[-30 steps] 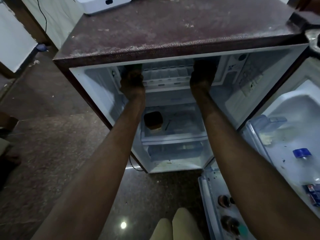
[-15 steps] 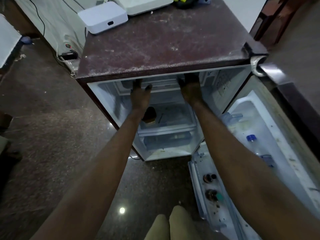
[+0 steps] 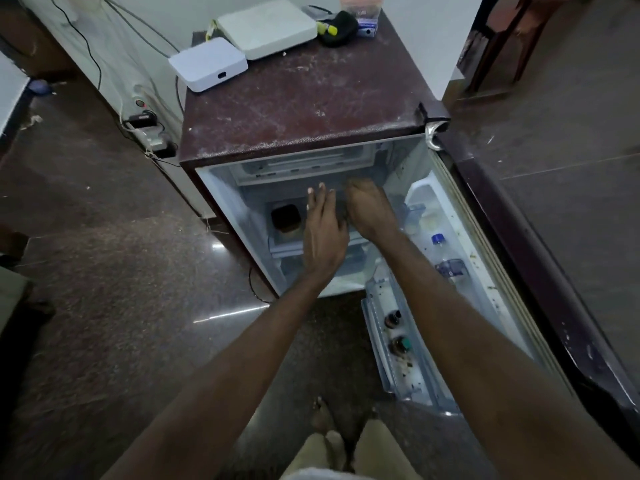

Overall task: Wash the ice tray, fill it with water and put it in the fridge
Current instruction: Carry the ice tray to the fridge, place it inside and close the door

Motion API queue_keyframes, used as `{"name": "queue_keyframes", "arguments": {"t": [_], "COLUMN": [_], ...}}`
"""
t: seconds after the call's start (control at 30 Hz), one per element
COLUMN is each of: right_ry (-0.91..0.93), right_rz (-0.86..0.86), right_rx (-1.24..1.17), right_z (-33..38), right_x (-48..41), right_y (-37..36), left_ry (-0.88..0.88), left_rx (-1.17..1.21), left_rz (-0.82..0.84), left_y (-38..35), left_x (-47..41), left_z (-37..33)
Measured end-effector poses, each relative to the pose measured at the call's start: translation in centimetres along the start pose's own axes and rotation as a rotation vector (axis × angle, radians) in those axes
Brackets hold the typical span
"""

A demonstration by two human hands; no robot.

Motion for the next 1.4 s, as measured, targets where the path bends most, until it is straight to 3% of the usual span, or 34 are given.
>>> {"name": "queue_keyframes", "arguments": {"t": [0.23,0.37,0.57,0.73,1.0,1.17,1.4], "right_ry": [0.105,0.158,0.204,0.435,0.122,0.166,0.170], "right_rz": [0.029,0.158,0.227,0.177,0.094,0.110,0.076], "right_rx": [0.157,0.212,0.194,0.005,-0.241,-0.203,-0.192], "right_z": [-0.1,-0.9,-6.0,-8.7,-11.6,-9.5,-3.7], "right_x": [2.5,3.6,8.2,14.7,19.4,19.5,18.6], "right_y": [6.3,10.5,16.3,19.8,19.0,18.5,16.3], "left_ry": [-0.045,0.016,0.170,0.185,0.049,-0.014,-0.104], "left_rx": [-0.011,0.031,0.213,0.252,-0.098,-0.189,-0.493], "left_rz": [-0.011,-0.075,-0.083,-0.022,0.098,0.049,-0.020], "left_y": [1.8,3.0,2.7,1.4,-0.8,1.2,4.1], "left_x": [5.5,8.7,16.2,22.6,29.2,30.6,31.6], "left_z": [-5.9,-10.0,-18.4,-25.6,-29.1,-28.7,-26.2]}}
Point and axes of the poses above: each hand's wrist, its own x-axis away from the middle knuckle, its own y-axis out of the back of the hand, z = x × y, the point moved 10 cm from there along -x, towards the middle knuckle, and after that the axes turned 14 degrees about -z, right-handed, at the moved point
